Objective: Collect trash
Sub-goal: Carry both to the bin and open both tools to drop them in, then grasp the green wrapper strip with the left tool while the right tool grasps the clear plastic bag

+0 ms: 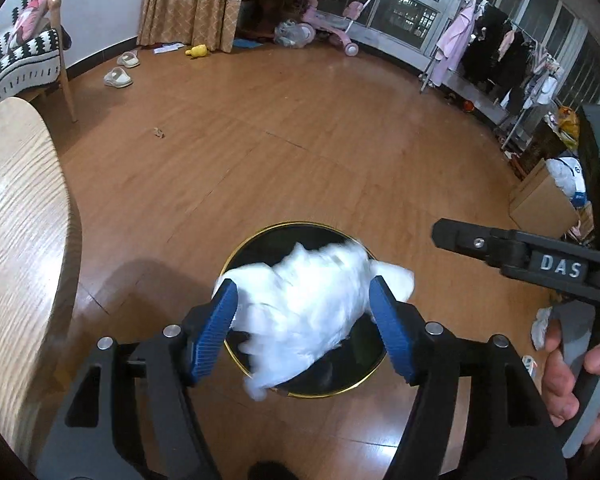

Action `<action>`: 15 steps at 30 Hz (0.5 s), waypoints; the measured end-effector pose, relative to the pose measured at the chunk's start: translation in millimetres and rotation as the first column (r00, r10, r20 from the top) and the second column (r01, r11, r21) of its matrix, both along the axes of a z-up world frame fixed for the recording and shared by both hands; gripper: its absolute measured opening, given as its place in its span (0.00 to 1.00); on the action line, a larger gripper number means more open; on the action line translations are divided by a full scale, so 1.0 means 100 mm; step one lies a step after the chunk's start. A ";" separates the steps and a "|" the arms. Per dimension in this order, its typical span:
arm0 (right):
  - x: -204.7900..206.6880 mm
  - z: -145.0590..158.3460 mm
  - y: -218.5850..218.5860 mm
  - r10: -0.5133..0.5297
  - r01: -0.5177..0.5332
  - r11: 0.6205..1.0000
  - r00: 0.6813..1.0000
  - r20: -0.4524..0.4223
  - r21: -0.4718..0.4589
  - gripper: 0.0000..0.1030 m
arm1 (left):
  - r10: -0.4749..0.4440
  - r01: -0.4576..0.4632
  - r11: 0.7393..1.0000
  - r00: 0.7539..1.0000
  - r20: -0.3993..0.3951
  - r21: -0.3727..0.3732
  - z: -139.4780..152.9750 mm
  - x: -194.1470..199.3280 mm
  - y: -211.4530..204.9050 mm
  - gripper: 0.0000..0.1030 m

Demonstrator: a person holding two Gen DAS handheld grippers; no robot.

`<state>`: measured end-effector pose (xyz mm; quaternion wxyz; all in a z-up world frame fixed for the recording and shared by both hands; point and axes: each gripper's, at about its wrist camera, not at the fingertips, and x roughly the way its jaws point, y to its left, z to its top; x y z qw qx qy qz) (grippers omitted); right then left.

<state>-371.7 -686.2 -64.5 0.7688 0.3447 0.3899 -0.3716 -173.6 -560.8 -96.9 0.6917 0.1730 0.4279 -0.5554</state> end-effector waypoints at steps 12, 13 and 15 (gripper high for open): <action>0.37 0.16 0.24 0.089 -0.089 0.996 0.996 0.008 -0.026 0.75 | 0.102 -0.100 0.994 0.994 0.040 -0.042 0.34 0.27 0.46 0.92; 0.44 0.18 0.29 0.103 -0.102 0.994 0.995 0.009 -0.034 0.76 | 0.113 -0.111 0.993 0.993 0.044 -0.044 0.39 0.33 0.54 0.92; 0.72 0.28 0.49 0.158 -0.156 0.986 0.987 0.025 -0.050 0.76 | 0.156 -0.153 0.987 0.986 0.063 -0.053 0.53 0.50 0.79 0.92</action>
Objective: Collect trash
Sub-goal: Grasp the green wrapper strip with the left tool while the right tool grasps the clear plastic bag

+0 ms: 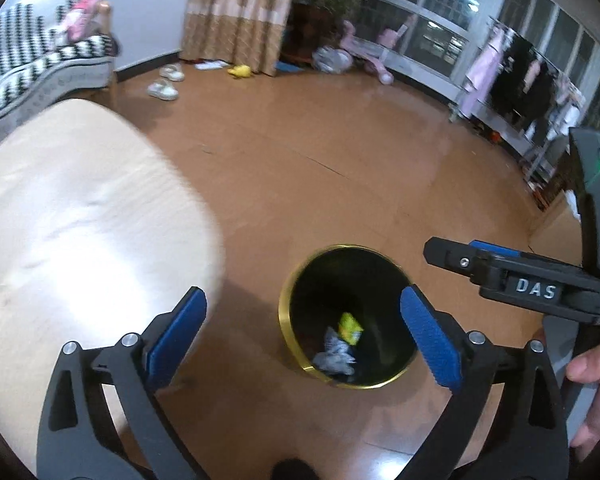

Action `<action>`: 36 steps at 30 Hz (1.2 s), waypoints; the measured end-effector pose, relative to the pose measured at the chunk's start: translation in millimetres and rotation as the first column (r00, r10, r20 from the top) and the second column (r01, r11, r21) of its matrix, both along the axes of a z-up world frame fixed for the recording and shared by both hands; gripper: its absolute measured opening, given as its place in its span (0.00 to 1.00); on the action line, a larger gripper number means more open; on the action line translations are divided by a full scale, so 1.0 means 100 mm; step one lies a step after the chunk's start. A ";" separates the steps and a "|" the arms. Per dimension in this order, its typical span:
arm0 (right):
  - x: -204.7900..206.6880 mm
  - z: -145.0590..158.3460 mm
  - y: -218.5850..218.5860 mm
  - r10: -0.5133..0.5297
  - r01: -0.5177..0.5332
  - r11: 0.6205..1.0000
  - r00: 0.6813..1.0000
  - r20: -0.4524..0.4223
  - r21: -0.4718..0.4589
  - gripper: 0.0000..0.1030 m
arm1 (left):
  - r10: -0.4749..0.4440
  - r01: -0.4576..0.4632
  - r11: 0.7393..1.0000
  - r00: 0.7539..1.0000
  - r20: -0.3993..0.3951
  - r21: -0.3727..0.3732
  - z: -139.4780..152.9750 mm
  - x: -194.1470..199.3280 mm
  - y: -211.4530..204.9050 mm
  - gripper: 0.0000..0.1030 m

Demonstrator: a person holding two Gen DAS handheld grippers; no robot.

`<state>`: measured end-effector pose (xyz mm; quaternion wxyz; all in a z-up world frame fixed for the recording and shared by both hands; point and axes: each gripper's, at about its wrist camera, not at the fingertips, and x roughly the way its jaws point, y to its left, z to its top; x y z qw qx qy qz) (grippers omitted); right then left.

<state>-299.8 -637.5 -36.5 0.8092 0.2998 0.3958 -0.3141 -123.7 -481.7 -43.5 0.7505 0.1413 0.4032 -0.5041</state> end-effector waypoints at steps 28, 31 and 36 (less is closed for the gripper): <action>3.24 0.30 4.29 0.810 -0.816 0.565 0.577 -0.104 -0.124 0.76 | 0.761 -0.767 0.634 0.641 0.097 0.095 0.31 1.69 5.73 0.92; 3.34 0.18 4.46 0.826 -0.836 0.537 0.549 -0.132 -0.116 0.76 | 0.737 -0.743 0.658 0.669 0.094 0.123 0.21 1.68 5.77 0.92; 3.51 -0.08 4.72 0.840 -0.871 0.479 0.491 -0.230 -0.110 0.62 | 0.695 -0.697 0.695 0.714 0.079 0.179 -0.06 1.72 5.68 0.92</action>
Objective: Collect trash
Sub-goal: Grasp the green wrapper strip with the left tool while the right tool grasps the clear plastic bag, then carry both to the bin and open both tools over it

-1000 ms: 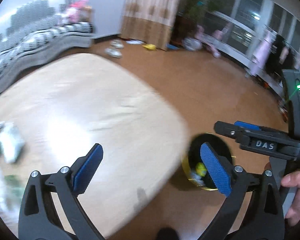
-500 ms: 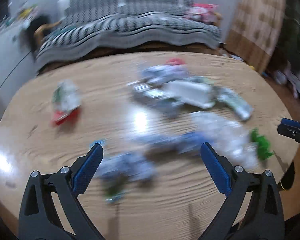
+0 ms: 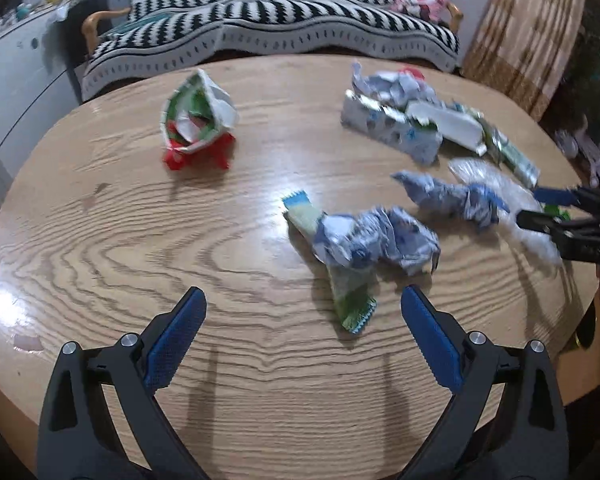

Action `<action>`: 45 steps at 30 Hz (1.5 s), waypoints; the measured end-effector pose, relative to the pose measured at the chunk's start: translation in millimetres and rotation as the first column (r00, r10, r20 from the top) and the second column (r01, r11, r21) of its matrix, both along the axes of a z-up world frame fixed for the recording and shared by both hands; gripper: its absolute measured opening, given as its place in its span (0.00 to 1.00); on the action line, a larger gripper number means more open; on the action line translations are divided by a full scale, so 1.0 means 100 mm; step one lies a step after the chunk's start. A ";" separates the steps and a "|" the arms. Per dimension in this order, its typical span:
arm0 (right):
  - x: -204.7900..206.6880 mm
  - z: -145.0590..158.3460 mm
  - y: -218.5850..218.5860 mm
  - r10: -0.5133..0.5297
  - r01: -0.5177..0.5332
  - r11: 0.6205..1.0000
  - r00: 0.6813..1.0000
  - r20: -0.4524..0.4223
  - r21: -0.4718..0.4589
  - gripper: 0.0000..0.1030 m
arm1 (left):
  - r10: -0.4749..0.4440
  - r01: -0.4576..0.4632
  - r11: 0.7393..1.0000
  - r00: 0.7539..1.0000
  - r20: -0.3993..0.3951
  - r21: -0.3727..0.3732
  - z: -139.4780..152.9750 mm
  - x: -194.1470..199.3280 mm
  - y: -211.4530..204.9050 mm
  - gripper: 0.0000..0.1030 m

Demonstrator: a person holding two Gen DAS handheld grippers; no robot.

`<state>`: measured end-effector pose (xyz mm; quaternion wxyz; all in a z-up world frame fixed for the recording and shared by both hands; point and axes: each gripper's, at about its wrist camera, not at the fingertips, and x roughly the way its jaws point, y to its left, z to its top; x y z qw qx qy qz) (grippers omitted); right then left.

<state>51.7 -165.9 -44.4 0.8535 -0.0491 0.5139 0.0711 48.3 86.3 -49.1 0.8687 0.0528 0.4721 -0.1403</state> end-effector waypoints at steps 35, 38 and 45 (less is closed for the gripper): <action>-1.09 0.58 -2.36 -0.497 0.469 0.860 0.860 0.120 0.201 0.19 | -0.111 0.126 0.989 0.980 0.165 -0.080 0.59 0.04 -1.73 0.20; -1.47 0.55 -2.85 -0.574 0.546 0.813 0.811 0.115 0.205 0.19 | -0.181 0.202 0.973 0.968 0.176 -0.111 0.63 -0.09 -2.25 0.20; -2.41 0.38 -3.96 -0.749 0.725 0.659 0.656 0.090 0.199 0.19 | -0.414 0.445 0.882 0.889 0.196 -0.154 0.59 -0.65 -3.71 0.20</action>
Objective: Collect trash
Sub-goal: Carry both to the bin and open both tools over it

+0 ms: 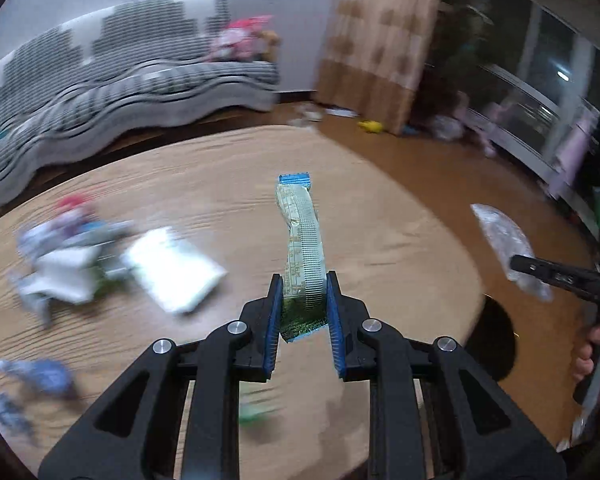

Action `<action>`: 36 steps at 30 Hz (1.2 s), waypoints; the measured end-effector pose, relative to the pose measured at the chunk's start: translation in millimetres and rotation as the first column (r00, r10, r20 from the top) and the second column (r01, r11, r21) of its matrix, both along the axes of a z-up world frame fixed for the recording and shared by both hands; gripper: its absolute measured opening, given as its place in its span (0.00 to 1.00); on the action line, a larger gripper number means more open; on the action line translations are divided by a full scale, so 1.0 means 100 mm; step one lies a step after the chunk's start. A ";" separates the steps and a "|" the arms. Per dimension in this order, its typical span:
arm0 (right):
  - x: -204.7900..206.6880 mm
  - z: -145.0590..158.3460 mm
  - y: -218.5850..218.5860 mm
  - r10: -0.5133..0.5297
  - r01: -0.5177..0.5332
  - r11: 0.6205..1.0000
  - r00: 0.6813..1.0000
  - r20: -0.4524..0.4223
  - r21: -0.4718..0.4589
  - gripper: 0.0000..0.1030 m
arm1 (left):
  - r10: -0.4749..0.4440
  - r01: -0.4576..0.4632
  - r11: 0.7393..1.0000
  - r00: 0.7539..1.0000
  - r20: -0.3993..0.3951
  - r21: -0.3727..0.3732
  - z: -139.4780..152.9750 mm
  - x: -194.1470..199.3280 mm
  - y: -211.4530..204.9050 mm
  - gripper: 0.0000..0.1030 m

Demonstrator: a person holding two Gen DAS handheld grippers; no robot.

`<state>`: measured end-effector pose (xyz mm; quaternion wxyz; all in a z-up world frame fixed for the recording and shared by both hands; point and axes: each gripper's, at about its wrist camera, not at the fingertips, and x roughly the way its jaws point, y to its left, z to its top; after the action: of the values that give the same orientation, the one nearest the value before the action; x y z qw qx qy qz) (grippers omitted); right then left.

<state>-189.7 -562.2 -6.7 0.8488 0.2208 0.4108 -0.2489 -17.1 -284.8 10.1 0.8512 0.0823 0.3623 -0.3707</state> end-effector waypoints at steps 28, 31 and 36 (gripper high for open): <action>-1.63 -1.30 -1.53 -0.292 0.337 0.917 0.931 -0.217 0.213 0.19 | -0.458 0.479 0.872 0.870 -0.181 0.097 -1.35 -1.46 -2.85 0.20; -1.62 -1.30 -1.51 -0.299 0.343 0.914 0.930 -0.214 0.214 0.26 | -0.456 0.479 0.873 0.869 -0.193 0.094 -1.38 -1.46 -2.81 0.20; -1.63 -1.26 -1.50 -0.309 0.347 0.919 0.928 -0.206 0.184 0.58 | -0.461 0.489 0.868 0.859 -0.224 0.088 -1.42 -1.51 -2.83 0.20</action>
<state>-352.3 -711.9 -132.4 0.7266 0.3558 0.4647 -0.3599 -168.5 -567.8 -132.2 0.6853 0.1927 0.4378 -0.5491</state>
